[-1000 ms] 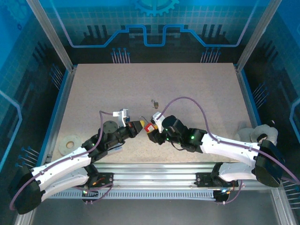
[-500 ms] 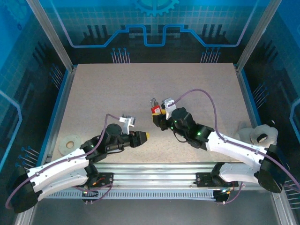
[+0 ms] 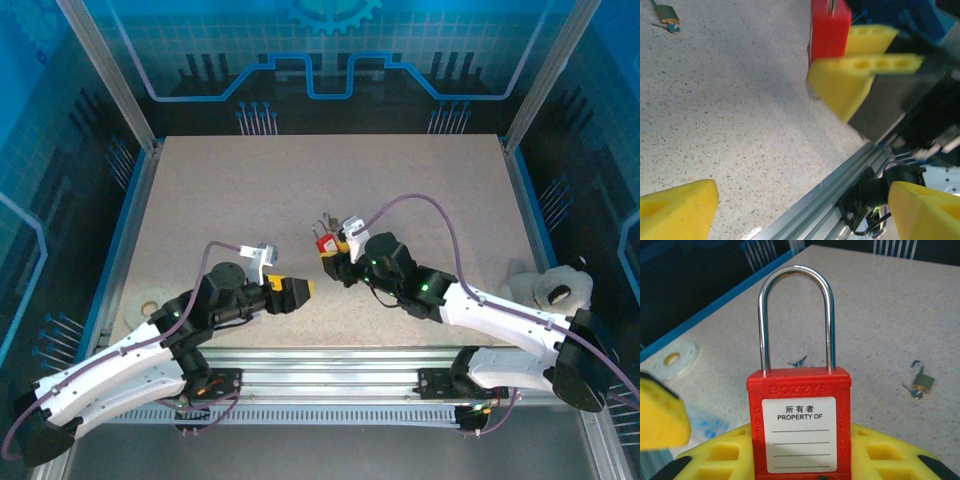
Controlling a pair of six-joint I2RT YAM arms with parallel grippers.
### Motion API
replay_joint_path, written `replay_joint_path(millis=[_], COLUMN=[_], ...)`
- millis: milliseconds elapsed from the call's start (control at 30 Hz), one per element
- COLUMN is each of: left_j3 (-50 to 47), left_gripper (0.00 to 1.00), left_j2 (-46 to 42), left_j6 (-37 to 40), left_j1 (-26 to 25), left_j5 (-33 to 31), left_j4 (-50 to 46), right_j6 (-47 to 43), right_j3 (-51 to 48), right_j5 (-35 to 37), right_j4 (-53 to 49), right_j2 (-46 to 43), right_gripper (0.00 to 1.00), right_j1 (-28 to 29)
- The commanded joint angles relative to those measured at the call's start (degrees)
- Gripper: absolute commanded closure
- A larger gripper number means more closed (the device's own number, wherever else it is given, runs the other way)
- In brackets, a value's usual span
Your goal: Lock with the key
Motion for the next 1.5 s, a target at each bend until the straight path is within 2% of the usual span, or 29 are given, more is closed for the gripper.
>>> replay_joint_path(millis=[0, 300, 767, 1267, 1467], left_j3=[3.35, 7.91, 9.29, 8.65, 8.50], left_gripper=[0.07, 0.03, 0.05, 0.16, 0.29], left_j2=[0.16, 1.92, 7.74, 11.20, 12.02], left_j6=[0.95, -2.87, -4.52, -5.52, -5.80], left_j1=[0.62, 2.96, 3.81, 3.87, 3.89], left_j5=[-3.05, -2.85, 0.04, 1.53, 2.08], left_j4=[-3.17, -3.81, -3.22, -0.79, -0.01], right_j6=[-3.76, -7.20, -9.41, -9.99, -10.10], right_j3=[1.66, 1.97, 1.19, 0.37, 0.37], right_j5=[-4.21, -7.87, -9.78, -10.35, -10.46], right_j4=[-0.98, -2.01, -1.77, -0.90, -0.71], right_j2=[0.63, 2.09, 1.75, 1.08, 1.17], right_gripper=[1.00, 1.00, 1.00, 1.00, 1.00], right_j1=[0.97, 1.79, 2.54, 3.31, 3.63])
